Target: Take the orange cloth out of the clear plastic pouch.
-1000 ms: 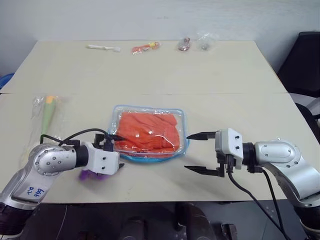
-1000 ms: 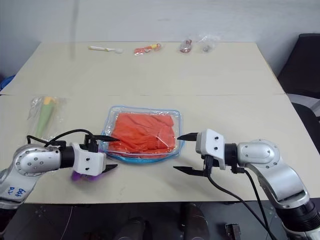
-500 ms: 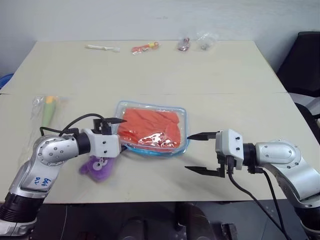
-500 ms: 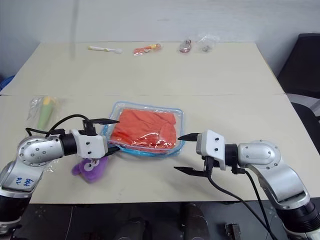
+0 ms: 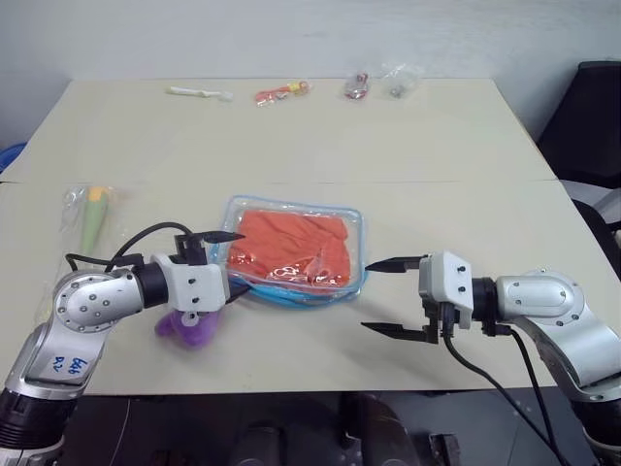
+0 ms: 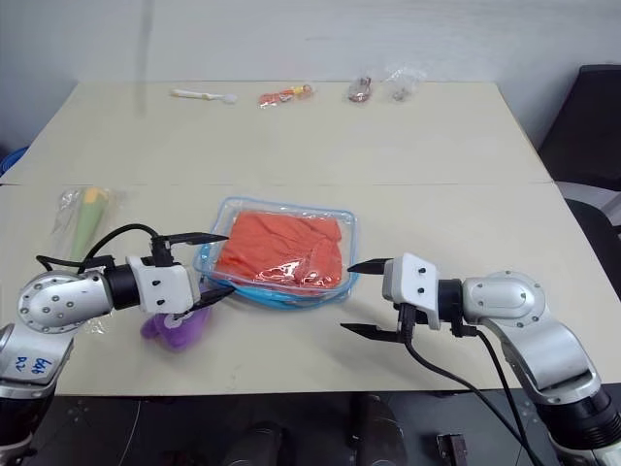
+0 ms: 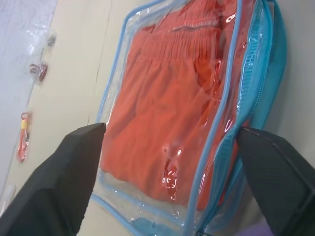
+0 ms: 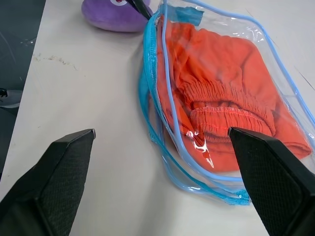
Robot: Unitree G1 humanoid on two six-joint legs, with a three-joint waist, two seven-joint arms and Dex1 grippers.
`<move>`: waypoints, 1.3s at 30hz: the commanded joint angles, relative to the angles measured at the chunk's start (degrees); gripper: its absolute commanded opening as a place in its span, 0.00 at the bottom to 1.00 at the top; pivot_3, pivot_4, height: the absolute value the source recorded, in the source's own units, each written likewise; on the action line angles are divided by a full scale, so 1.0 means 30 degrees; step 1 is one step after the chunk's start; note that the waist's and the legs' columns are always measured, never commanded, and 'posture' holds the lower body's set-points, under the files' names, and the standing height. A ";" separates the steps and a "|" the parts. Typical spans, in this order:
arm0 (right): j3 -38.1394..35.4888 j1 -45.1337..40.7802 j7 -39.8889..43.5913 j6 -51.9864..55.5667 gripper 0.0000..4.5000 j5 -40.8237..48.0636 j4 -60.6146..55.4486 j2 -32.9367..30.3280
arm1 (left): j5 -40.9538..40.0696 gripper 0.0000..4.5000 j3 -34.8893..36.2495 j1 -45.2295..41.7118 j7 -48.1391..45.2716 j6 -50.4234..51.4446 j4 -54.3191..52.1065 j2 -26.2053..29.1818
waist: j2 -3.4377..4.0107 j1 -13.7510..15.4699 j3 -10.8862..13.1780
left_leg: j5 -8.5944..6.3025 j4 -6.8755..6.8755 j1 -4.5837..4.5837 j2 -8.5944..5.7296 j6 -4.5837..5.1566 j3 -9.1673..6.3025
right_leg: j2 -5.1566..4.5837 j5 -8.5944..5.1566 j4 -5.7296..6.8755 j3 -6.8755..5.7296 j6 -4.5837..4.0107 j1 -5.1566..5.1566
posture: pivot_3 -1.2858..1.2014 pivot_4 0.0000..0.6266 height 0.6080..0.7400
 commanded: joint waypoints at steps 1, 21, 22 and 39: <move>-0.0413 0.0041 0.0009 -0.0385 1.00 0.0131 -0.0397 -0.0057 | 0.0103 0.67 -0.0009 -0.0227 0.0165 -0.0179 -0.0266 -0.0046 | 0.0000 0.0009 0.0000 | 0.0000 0.0001 0.0000 0.0000 0.0000 0.0000 | 0.0000 0.0000 0.0000 0.0000 0.0000 0.0000 | 0.52 0.24 1.00; 0.0329 0.0524 -0.0973 -0.1766 0.34 -0.1189 -0.0709 0.0785 | -0.2011 0.00 -0.0891 -0.2437 0.0894 0.7406 -0.3121 -0.2303 | -0.0006 0.0011 -0.0003 | 0.0001 0.0008 -0.0005 -0.0003 -0.0001 0.0003 | 0.0000 0.0003 0.0008 0.0010 0.0005 0.0022 | 0.52 0.24 1.00; 0.0648 0.0380 -0.1125 -0.2172 0.26 -0.1730 -0.0438 0.0938 | -0.1968 0.00 -0.0985 -0.2546 0.0917 0.7503 -0.3128 -0.2345 | -0.0006 0.0002 -0.0004 | 0.0001 0.0008 -0.0004 -0.0003 -0.0001 0.0003 | 0.0000 0.0003 0.0009 0.0011 0.0004 0.0022 | 0.52 0.24 1.00; 0.4943 -0.2514 -0.4147 -0.7112 0.35 -0.9543 0.3840 0.3800 | -0.1731 0.00 -0.2155 -0.3974 0.1279 0.8512 -0.3238 -0.3023 | -0.0006 -0.0045 -0.0004 | 0.0002 0.0035 0.0003 -0.0001 -0.0002 -0.0007 | 0.0001 0.0002 0.0007 -0.0001 0.0005 0.0008 | 0.52 0.24 1.00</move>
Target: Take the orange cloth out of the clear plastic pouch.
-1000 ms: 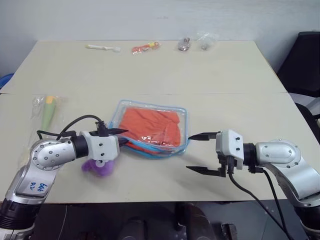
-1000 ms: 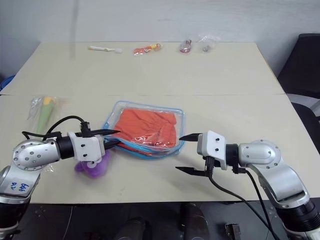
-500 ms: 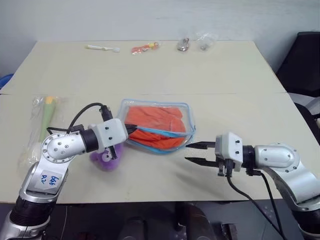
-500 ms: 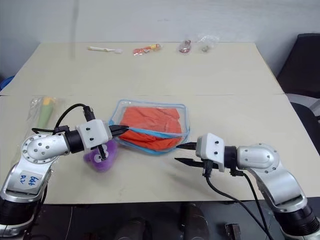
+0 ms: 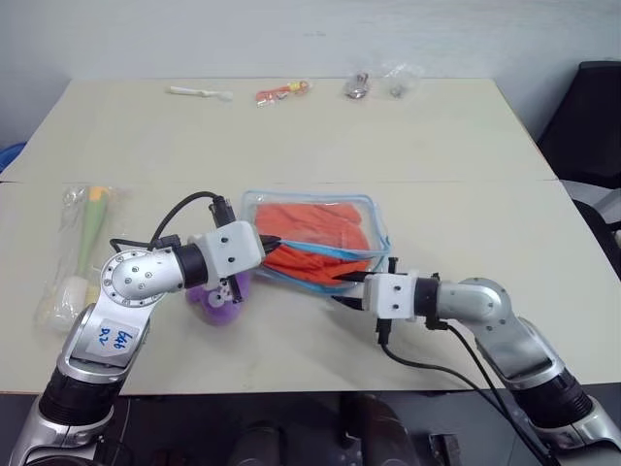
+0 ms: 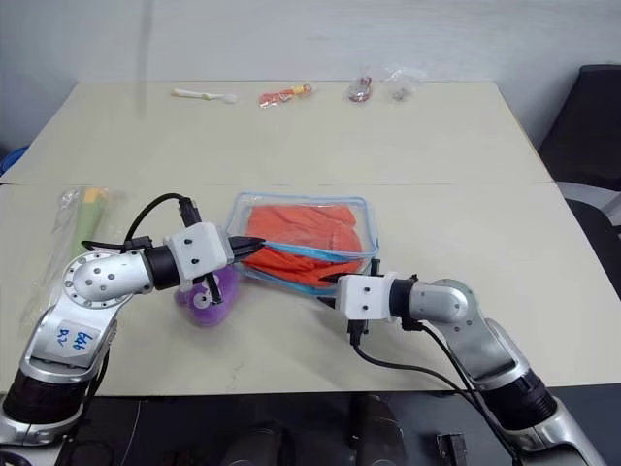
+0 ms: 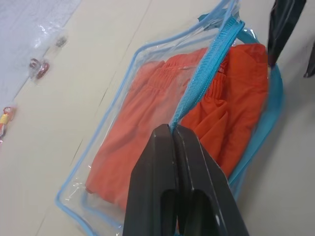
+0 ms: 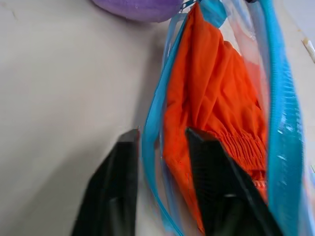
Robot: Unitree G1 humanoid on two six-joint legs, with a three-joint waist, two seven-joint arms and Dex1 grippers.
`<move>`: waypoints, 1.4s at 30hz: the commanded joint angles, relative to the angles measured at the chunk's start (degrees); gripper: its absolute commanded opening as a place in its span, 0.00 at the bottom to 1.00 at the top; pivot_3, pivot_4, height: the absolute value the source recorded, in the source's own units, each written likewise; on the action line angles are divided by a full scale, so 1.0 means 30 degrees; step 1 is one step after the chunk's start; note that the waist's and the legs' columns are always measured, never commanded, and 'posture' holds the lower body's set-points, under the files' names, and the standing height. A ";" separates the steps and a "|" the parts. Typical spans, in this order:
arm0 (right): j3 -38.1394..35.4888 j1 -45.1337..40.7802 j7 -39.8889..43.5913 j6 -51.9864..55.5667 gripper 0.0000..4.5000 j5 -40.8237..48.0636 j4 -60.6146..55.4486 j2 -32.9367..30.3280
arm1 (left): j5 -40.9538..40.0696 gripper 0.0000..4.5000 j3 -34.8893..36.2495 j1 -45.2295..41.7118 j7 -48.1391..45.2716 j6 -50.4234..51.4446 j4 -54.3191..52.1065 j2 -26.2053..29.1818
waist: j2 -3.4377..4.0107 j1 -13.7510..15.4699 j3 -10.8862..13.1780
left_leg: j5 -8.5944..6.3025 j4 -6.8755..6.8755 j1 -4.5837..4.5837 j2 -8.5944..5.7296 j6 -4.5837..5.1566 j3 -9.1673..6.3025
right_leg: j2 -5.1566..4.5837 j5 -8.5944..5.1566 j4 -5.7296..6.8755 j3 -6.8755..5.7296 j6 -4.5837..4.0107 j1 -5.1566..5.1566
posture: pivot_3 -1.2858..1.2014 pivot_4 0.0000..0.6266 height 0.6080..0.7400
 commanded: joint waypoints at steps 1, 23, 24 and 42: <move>0.0045 -0.0389 -0.0847 -0.0871 0.35 -0.1059 0.0117 0.0358 | 0.0047 0.00 0.0139 -0.0334 0.0284 0.0067 -0.0936 -0.0010 | 0.0001 0.0007 0.0000 | 0.0000 0.0001 0.0000 0.0000 0.0000 0.0000 | 0.0000 0.0000 0.0001 0.0000 0.0000 0.0001 | 0.52 0.24 1.00; 0.0425 -0.1465 -0.2424 -0.2318 0.61 -0.4375 0.2073 0.1162 | 0.0233 0.00 -0.0284 -0.0765 0.0439 0.0245 -0.1213 -0.0182 | 0.0000 -0.0005 0.0000 | 0.0000 0.0011 -0.0001 0.0003 0.0000 -0.0021 | -0.0001 0.0000 -0.0002 -0.0006 0.0000 -0.0002 | 0.52 0.24 1.00; 0.0427 -0.1500 -0.2487 -0.2350 0.61 -0.4472 0.2142 0.1199 | 0.0241 0.00 -0.0292 -0.0773 0.0443 0.0237 -0.1213 -0.0196 | 0.0000 -0.0003 0.0000 | 0.0000 0.0011 0.0000 0.0003 0.0000 -0.0020 | -0.0001 0.0000 -0.0002 -0.0007 0.0000 -0.0003 | 0.52 0.24 1.00; 0.1356 -0.2760 -0.3391 -0.4840 0.61 -0.6792 0.3657 0.1841 | 0.0405 0.00 -0.0304 -0.0455 0.0697 0.0155 -0.1304 -0.0387 | 0.0000 -0.0021 0.0000 | 0.0001 0.0015 0.0000 0.0007 0.0000 -0.0035 | -0.0002 0.0000 -0.0003 -0.0013 0.0000 -0.0005 | 0.52 0.24 1.00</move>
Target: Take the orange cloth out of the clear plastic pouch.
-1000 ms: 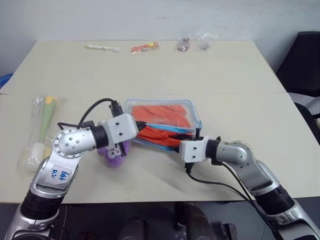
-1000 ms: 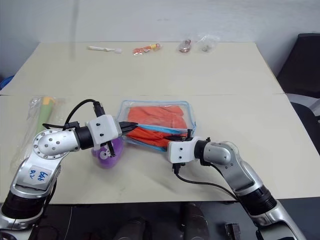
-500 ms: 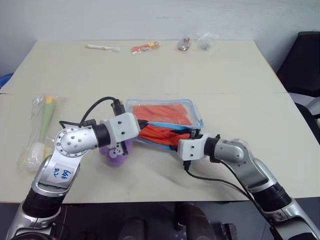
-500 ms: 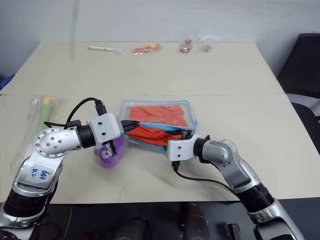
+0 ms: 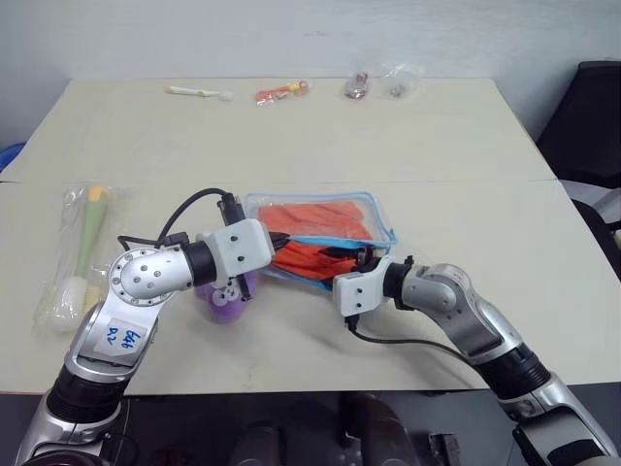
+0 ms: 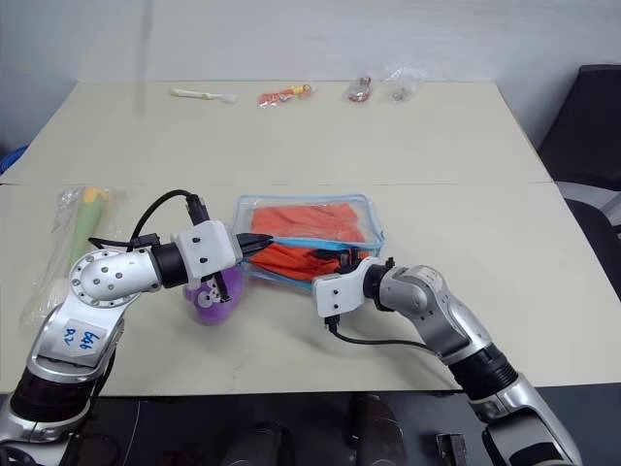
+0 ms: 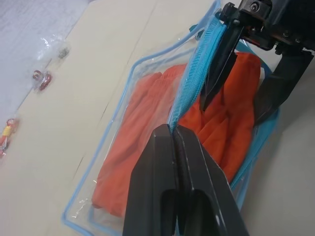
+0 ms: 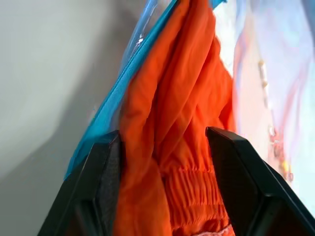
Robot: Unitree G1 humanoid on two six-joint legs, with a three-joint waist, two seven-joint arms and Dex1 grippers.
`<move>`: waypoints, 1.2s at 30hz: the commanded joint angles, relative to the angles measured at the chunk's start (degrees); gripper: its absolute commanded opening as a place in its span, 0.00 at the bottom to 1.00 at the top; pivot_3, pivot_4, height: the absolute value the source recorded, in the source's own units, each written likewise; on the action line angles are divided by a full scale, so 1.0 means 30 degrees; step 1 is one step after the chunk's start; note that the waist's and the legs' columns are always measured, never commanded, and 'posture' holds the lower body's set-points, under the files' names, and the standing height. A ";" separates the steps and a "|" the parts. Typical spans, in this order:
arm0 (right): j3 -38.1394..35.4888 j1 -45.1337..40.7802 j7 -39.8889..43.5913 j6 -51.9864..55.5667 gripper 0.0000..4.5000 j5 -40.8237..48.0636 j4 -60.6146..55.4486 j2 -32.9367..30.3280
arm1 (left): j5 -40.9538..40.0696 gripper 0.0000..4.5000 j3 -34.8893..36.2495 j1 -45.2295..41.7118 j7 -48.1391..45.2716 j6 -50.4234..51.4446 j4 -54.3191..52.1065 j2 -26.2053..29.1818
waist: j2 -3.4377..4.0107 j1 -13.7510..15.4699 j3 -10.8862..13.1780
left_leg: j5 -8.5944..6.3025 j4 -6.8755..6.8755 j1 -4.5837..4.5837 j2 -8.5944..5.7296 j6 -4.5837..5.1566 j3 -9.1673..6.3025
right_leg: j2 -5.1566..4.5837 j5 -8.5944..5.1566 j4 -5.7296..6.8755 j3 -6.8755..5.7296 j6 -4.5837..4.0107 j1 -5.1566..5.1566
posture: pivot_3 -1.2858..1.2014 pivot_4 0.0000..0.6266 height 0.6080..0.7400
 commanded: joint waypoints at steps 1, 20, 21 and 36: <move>-0.0048 -0.0289 -0.0167 -0.0400 0.61 -0.0031 -0.0195 0.0167 | 0.0124 0.00 0.0199 0.0027 0.0290 -0.0321 -0.0630 -0.0012 | 0.0000 -0.0010 0.0000 | 0.0000 0.0001 0.0000 0.0000 0.0000 0.0001 | -0.0001 0.0000 0.0000 0.0002 0.0000 0.0000 | 0.52 0.24 1.00; 0.1471 -0.2471 -0.3877 0.1366 0.61 -0.4926 0.4594 0.2818 | 0.0238 0.00 0.0021 -0.0031 0.0463 -0.0771 -0.0182 -0.0252 | 0.0004 -0.0102 -0.0003 | 0.0001 0.0006 -0.0002 0.0005 -0.0001 0.0010 | -0.0002 0.0000 0.0021 0.0013 0.0000 0.0007 | 0.52 0.24 1.00; 0.1546 -0.2594 -0.4011 0.1572 0.61 -0.5050 0.4934 0.3005 | 0.0237 0.00 0.0012 -0.0030 0.0469 -0.0796 -0.0165 -0.0262 | 0.0005 -0.0097 -0.0003 | 0.0001 0.0006 -0.0002 0.0005 -0.0001 0.0011 | -0.0002 0.0000 0.0024 0.0015 -0.0001 0.0010 | 0.52 0.24 1.00; 0.1328 -0.1905 -0.2428 0.1339 0.01 -0.3382 0.4165 0.2698 | 0.1011 0.00 -0.0319 -0.0286 0.0899 -0.0985 0.0535 -0.0342 | 0.0008 -0.0001 -0.0010 | 0.0002 0.0005 0.0003 0.0007 -0.0002 -0.0016 | -0.0003 -0.0001 0.0008 -0.0005 -0.0001 0.0005 | 0.52 0.24 1.00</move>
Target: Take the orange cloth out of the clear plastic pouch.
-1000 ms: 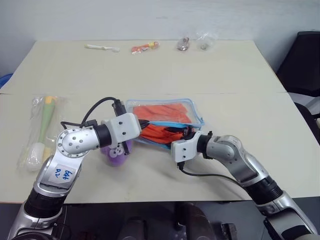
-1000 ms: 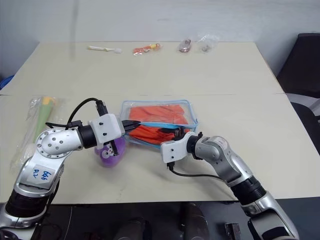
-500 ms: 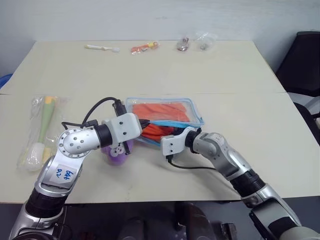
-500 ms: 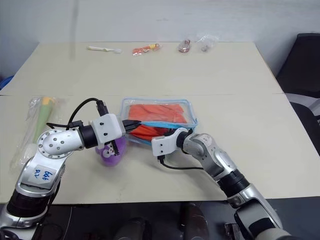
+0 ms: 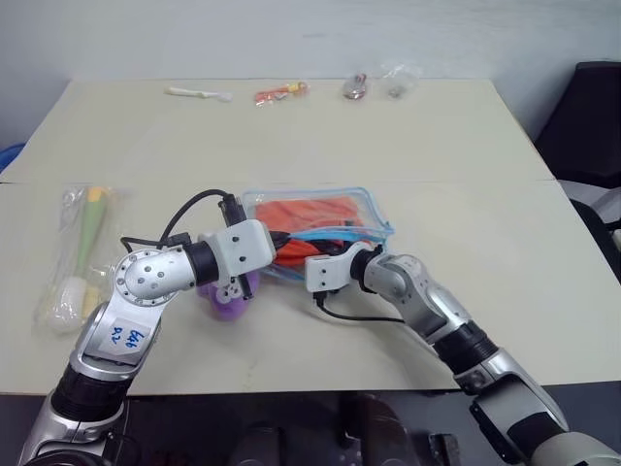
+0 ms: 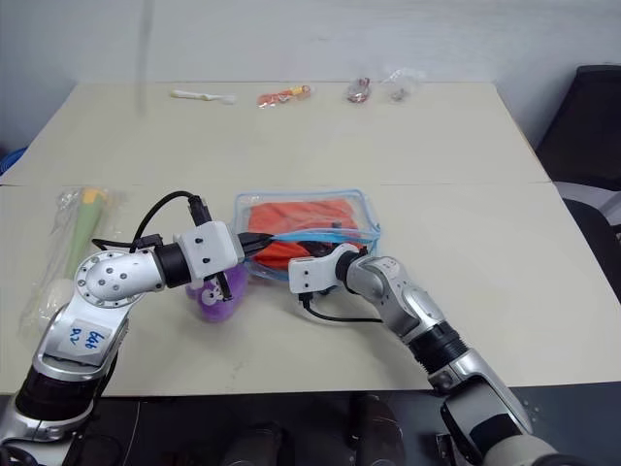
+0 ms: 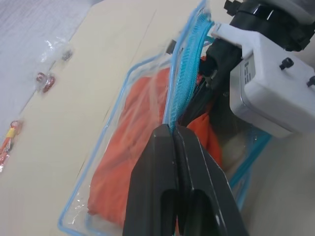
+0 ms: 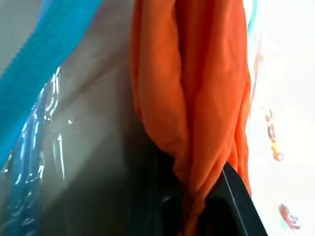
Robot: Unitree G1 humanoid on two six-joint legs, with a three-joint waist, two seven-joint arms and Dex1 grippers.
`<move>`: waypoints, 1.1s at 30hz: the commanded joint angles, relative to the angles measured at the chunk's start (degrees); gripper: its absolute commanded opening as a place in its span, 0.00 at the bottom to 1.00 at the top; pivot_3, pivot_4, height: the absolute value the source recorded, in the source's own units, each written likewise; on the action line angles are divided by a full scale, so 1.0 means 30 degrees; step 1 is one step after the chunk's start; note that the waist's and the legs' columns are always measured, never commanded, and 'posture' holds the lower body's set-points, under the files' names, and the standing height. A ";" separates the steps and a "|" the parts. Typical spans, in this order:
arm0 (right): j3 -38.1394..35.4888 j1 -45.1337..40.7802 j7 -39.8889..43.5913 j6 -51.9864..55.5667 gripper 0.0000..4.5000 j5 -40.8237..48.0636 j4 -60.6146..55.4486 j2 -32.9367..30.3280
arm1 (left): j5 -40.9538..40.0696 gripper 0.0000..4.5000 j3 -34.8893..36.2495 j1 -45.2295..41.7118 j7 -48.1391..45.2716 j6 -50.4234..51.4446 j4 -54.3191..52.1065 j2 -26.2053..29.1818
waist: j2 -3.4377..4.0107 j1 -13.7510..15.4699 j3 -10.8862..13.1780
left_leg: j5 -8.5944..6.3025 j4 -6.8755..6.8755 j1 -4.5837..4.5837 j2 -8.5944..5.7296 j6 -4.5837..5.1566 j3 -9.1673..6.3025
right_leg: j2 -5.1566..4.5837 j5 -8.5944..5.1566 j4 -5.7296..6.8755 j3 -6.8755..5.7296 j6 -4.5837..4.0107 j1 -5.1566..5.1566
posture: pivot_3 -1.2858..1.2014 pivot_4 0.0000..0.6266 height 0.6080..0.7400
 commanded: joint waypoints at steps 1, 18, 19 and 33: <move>-0.0347 0.1010 0.1501 0.0233 0.01 0.1234 -0.1359 -0.0608 | 0.0698 0.00 -0.0219 -0.0333 0.0539 -0.0013 -0.0093 -0.0138 | 0.0000 0.0030 0.0000 | 0.0000 0.0000 -0.0001 -0.0001 0.0000 -0.0004 | 0.0000 0.0000 -0.0004 -0.0004 0.0000 0.0000 | 0.52 0.24 1.00; -0.4358 0.3820 1.2879 0.3610 0.01 1.6345 -1.0258 -0.5046 | 0.4489 0.00 -0.3099 -0.3363 0.2649 0.0642 0.4448 -0.2402 | -0.0006 0.0099 0.0004 | -0.0002 -0.0002 -0.0009 -0.0012 0.0012 -0.0008 | 0.0004 0.0003 -0.0024 -0.0024 0.0004 -0.0002 | 0.52 0.24 1.00; -0.4608 0.3968 1.3304 0.4075 0.01 1.7157 -1.0828 -0.5469 | 0.4600 0.00 -0.3141 -0.3555 0.2743 0.0566 0.4753 -0.2505 | -0.0007 0.0146 0.0005 | -0.0002 -0.0001 -0.0008 -0.0012 0.0013 -0.0007 | 0.0003 0.0003 -0.0024 -0.0023 0.0005 0.0000 | 0.52 0.24 1.00; -0.4172 0.4340 1.2797 0.8728 0.01 2.0190 -1.1165 -0.5367 | 0.3306 0.00 -0.1975 -0.4668 0.2998 0.0250 0.4448 -0.3831 | -0.0010 0.0235 0.0006 | -0.0004 0.0020 -0.0008 -0.0014 0.0018 0.0000 | -0.0004 0.0009 -0.0008 -0.0016 0.0012 0.0001 | 0.52 0.24 1.00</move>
